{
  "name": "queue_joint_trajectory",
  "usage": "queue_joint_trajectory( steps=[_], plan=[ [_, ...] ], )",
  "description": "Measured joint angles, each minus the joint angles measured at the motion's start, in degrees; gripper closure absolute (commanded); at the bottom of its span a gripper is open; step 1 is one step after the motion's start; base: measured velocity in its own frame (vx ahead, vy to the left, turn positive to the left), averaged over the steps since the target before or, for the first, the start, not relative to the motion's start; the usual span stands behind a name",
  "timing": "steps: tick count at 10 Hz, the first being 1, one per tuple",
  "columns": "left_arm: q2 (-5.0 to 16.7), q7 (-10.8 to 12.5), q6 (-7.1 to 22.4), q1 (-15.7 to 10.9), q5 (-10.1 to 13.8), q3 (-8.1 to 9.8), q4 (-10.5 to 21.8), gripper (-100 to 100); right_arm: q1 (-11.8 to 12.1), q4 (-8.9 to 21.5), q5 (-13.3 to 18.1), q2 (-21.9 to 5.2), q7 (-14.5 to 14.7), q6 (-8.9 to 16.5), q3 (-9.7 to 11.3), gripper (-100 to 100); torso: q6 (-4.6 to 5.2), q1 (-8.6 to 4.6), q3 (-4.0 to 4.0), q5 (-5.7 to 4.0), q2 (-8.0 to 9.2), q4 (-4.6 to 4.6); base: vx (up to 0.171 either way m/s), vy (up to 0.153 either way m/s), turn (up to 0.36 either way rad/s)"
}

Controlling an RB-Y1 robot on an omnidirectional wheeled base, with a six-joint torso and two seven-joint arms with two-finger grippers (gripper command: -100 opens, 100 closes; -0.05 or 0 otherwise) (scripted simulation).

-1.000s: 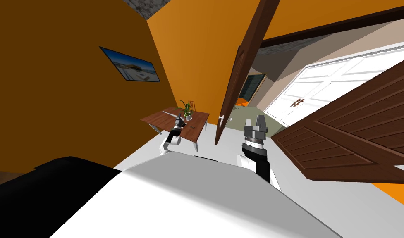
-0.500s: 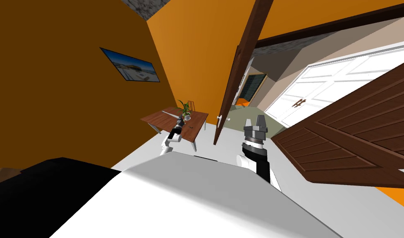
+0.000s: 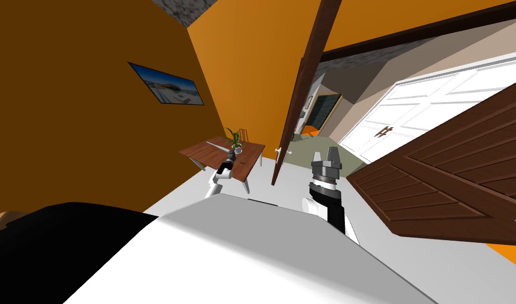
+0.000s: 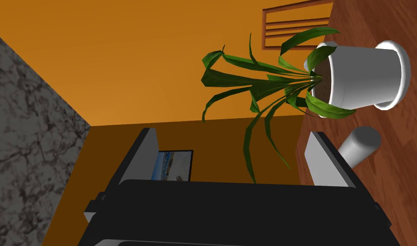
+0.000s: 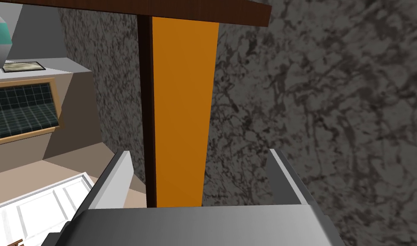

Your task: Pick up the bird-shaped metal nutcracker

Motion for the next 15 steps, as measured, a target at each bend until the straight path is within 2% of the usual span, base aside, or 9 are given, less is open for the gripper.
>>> queue_joint_trajectory(
  steps=[1,2,5,8,10,11,12,15],
  plan=[
    [0.66,-0.44,1.26,-1.23,0.35,0.41,2.08,-100,0.0,0.0,0.0,0.0,0.0,0.0,0.0,0,0.0,-0.07,-0.04,-0.01,-0.08,-0.01,0.036,-0.089,0.018],
    [0.41,-0.97,3.01,-1.54,0.26,0.62,2.26,-100,0.0,0.0,0.0,0.0,0.0,0.0,0.0,0,0.0,-0.07,-0.04,-0.01,-0.07,-0.02,0.031,-0.095,0.028],
    [0.47,-3.11,7.55,-5.17,0.1,1.66,7.3,-100,0.0,0.0,0.0,0.0,0.0,0.0,0.0,0,0.0,-0.04,-0.06,0.0,-0.1,-0.02,0.035,-0.077,0.014],
    [1.61,-4.06,11.7,-6.97,0.63,2.3,10.14,-100,0.0,0.0,0.0,0.0,0.0,0.0,0.0,0,-0.01,0.1,-0.03,0.03,-0.06,-0.01,0.025,-0.043,0.009],
    [1.48,-5.38,14.42,-9.4,0.12,3.06,13.59,-100,0.0,0.0,0.0,0.0,0.0,0.0,0.0,0,0.01,0.01,-0.07,0.01,-0.12,-0.02,0.047,-0.068,0.008],
    [1.45,-5.91,16.36,-9.72,-0.01,3.33,13.82,-100,0.0,0.0,0.0,0.0,0.0,0.0,0.0,0,-0.01,0.04,-0.07,0.01,-0.11,-0.03,0.05,-0.063,0.009],
    [2.17,-6.58,18.05,-10.59,0.32,3.61,15.37,-100,0.0,0.0,0.0,0.0,0.0,0.0,0.0,0,0.0,0.05,-0.08,0.01,-0.13,-0.03,0.045,-0.05,0.007],
    [2.32,-8.36,22.29,-12.92,-0.36,4.5,19.61,-100,0.0,0.0,0.0,0.0,0.0,0.0,0.0,0,-0.01,0.1,-0.08,0.02,-0.13,-0.04,0.054,-0.05,0.001]
  ],
)
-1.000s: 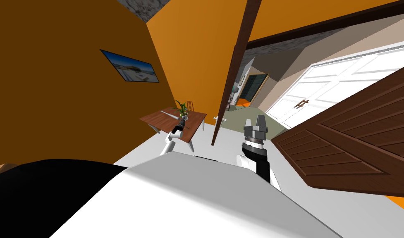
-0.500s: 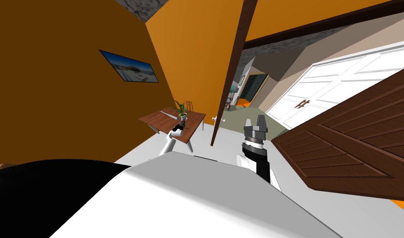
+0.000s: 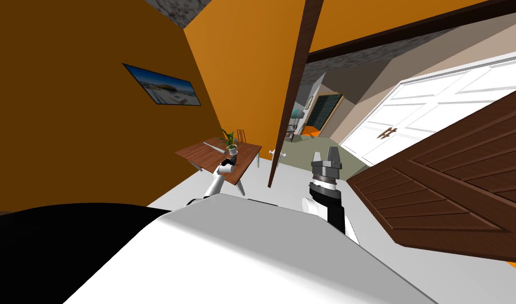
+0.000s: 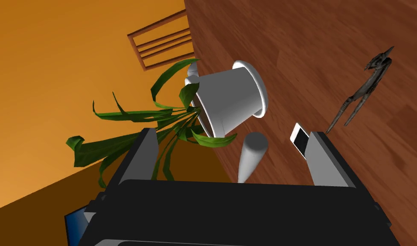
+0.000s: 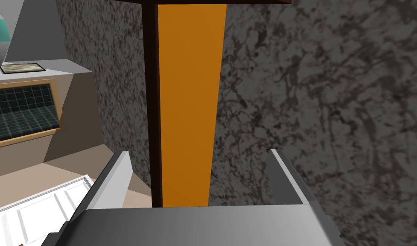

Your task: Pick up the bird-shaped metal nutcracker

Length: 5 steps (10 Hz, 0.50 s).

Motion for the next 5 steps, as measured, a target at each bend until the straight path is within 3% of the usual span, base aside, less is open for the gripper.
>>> queue_joint_trajectory(
  steps=[5],
  plan=[
    [1.97,-3.19,8.04,-4.18,-0.35,1.58,7.28,-100,0.0,0.0,0.0,0.0,0.0,0.0,0.0,0,0.0,0.1,-0.03,0.02,-0.06,-0.01,0.058,-0.031,-0.004]
  ],
)
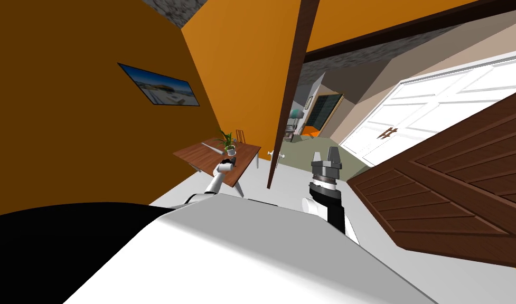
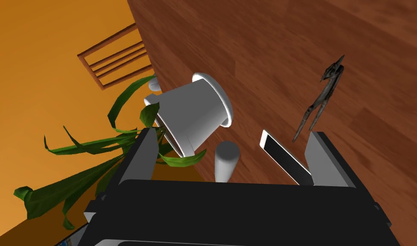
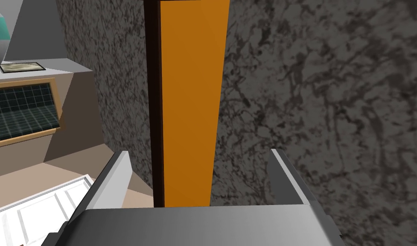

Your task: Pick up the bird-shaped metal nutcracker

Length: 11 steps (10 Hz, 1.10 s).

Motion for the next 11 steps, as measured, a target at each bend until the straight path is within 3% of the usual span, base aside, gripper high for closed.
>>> queue_joint_trajectory(
  steps=[6,8,11],
  plan=[
    [2.11,-3.81,9.04,-3.68,-0.95,1.66,7.39,-100,0.0,0.0,0.0,0.0,0.0,0.0,0.0,0,-0.01,0.05,0.0,0.01,0.01,0.0,0.064,-0.017,-0.011],
    [2.45,-4.83,12.48,-4.28,-1.78,2.15,8.55,-100,0.0,0.0,0.0,0.0,0.0,0.0,0.0,0,-0.01,0.1,0.0,0.02,0.01,0.0,0.065,0.003,-0.016],
    [3.31,-6.47,15.74,-5.48,-2.42,2.79,12.0,-100,0.0,0.0,0.0,0.0,0.0,0.0,0.0,0,-0.01,0.09,0.01,0.02,0.03,0.0,0.068,0.004,-0.017]
  ],
)
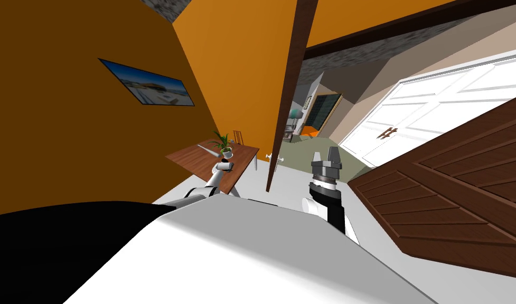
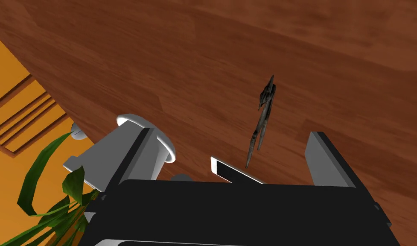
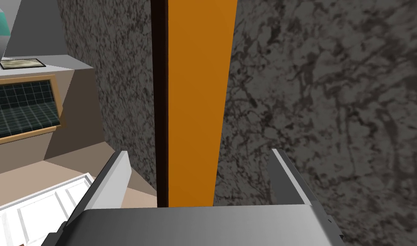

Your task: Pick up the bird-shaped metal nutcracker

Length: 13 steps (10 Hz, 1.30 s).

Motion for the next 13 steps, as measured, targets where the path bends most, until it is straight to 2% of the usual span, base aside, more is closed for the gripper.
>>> queue_joint_trajectory(
  steps=[3,7,10,13],
  plan=[
    [1.26,-1.74,3.05,-1.96,-0.88,0.7,4.52,-100,0.0,0.0,0.0,0.0,0.0,0.0,0.0,0,0.0,0.03,-0.01,0.01,-0.02,0.0,0.079,0.011,-0.027],
    [2.81,-4.66,9.45,-2.43,-2.11,1.89,7.25,-100,0.0,0.0,0.0,-0.01,0.0,0.0,0.0,0,-0.01,0.17,-0.03,0.03,-0.06,-0.01,0.078,0.032,-0.025],
    [3.88,-5.97,11.05,-4.42,-3.41,2.28,12.64,-100,0.0,0.0,0.0,0.0,0.0,0.0,0.0,0,0.0,0.11,-0.03,0.03,-0.06,-0.01,0.069,0.027,-0.025],
    [4.64,-7.42,14.33,-4.13,-4.22,2.84,13.21,-100,0.0,0.0,0.0,-0.01,0.0,0.0,0.0,0,-0.01,0.21,0.02,0.04,0.04,0.01,0.062,0.05,-0.037]
  ],
)
